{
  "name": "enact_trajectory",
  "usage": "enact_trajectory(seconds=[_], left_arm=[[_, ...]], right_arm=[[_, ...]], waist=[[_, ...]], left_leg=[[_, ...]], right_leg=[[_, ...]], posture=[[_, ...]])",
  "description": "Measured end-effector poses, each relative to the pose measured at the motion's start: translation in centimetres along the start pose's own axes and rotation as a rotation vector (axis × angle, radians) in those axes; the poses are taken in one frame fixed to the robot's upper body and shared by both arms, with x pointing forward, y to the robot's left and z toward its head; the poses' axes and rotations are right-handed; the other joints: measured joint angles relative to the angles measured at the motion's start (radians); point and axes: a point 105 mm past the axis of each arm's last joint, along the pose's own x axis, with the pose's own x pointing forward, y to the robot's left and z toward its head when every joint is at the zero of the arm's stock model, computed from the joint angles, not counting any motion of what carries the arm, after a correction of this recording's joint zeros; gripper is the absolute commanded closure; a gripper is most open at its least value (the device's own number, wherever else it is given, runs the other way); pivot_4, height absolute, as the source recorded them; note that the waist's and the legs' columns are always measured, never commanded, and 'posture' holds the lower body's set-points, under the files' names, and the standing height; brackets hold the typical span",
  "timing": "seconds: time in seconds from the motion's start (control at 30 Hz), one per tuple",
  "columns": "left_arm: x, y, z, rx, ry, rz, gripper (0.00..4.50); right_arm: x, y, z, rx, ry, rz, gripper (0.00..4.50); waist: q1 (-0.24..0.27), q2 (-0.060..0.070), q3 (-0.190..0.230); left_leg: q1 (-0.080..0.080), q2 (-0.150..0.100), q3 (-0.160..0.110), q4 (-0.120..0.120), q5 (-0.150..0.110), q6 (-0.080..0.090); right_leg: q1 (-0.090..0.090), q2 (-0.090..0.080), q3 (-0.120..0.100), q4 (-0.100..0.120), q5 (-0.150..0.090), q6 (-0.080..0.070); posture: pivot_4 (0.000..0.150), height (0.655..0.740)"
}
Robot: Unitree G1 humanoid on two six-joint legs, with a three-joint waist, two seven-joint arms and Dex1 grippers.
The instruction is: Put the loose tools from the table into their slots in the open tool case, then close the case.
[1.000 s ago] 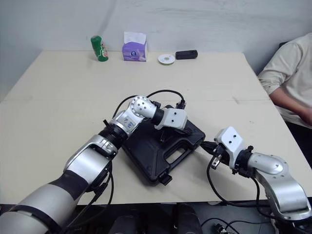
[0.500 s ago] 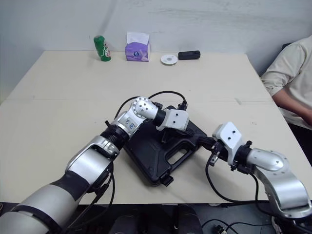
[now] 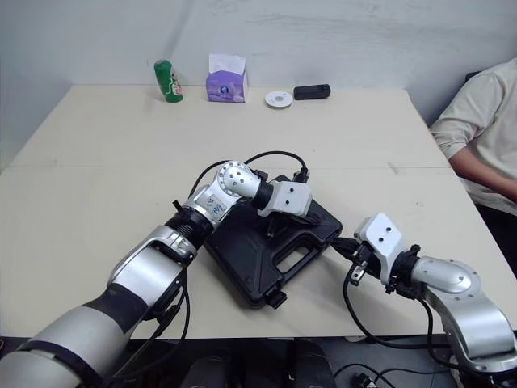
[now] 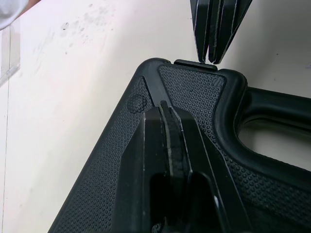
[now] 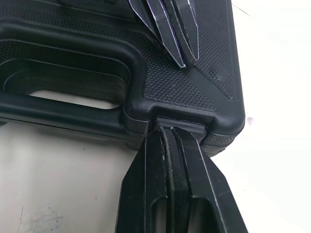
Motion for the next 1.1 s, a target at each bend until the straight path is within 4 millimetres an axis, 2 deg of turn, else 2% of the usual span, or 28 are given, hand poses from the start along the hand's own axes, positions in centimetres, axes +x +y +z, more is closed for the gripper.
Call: enact_trajectory(seconds=[0.43,0.57,0.67,0.9,0.97,1.1], left_arm=[[-0.2,0.1,-0.1,0.001,0.006,0.006,4.47],[-0.1,-0.1,-0.3,-0.006,0.004,0.005,4.47],[-0.1,-0.1,-0.3,-0.006,0.003,0.004,4.47],[0.0,-0.1,-0.1,0.002,-0.002,0.005,4.47],[0.0,-0.1,-0.1,0.004,-0.003,0.005,4.47],[-0.1,-0.2,-0.1,0.006,-0.003,0.006,4.47]], right_arm=[[0.9,-0.5,0.7,0.003,-0.039,-0.005,4.50],[1.3,-0.3,0.6,0.000,-0.039,-0.001,4.50],[1.4,-0.3,0.6,-0.005,-0.038,-0.001,4.50],[0.3,-0.5,0.3,0.008,-0.029,-0.024,4.50],[-0.5,-0.9,0.0,0.015,-0.013,-0.048,4.50],[-0.8,-0.8,-0.7,0.030,0.010,-0.053,4.50]], waist=[[-0.009,-0.001,-0.001],[-0.013,-0.001,-0.001],[-0.013,-0.002,-0.001],[-0.003,-0.001,-0.001],[-0.002,-0.001,-0.001],[-0.003,-0.001,-0.001]], left_leg=[[0.002,0.001,0.000,-0.001,-0.001,-0.001],[0.013,0.003,0.001,-0.006,-0.003,-0.003],[0.015,0.003,0.001,-0.008,-0.004,-0.003],[0.013,0.003,0.000,-0.009,-0.004,-0.004],[0.013,0.003,0.000,-0.009,-0.004,-0.004],[0.013,0.003,0.000,-0.010,-0.004,-0.004]], right_leg=[[0.001,0.000,0.000,0.000,0.000,0.000],[0.011,0.001,0.000,-0.003,-0.001,-0.002],[0.012,0.001,0.000,-0.004,-0.002,-0.003],[0.010,0.001,-0.001,-0.004,-0.002,-0.003],[0.010,0.001,-0.001,-0.005,-0.002,-0.003],[0.010,0.001,-0.001,-0.005,-0.002,-0.004]], posture=[[0.150,0.7316],[0.150,0.7316],[0.150,0.7316],[0.150,0.7316],[0.150,0.7316],[0.150,0.7316]])
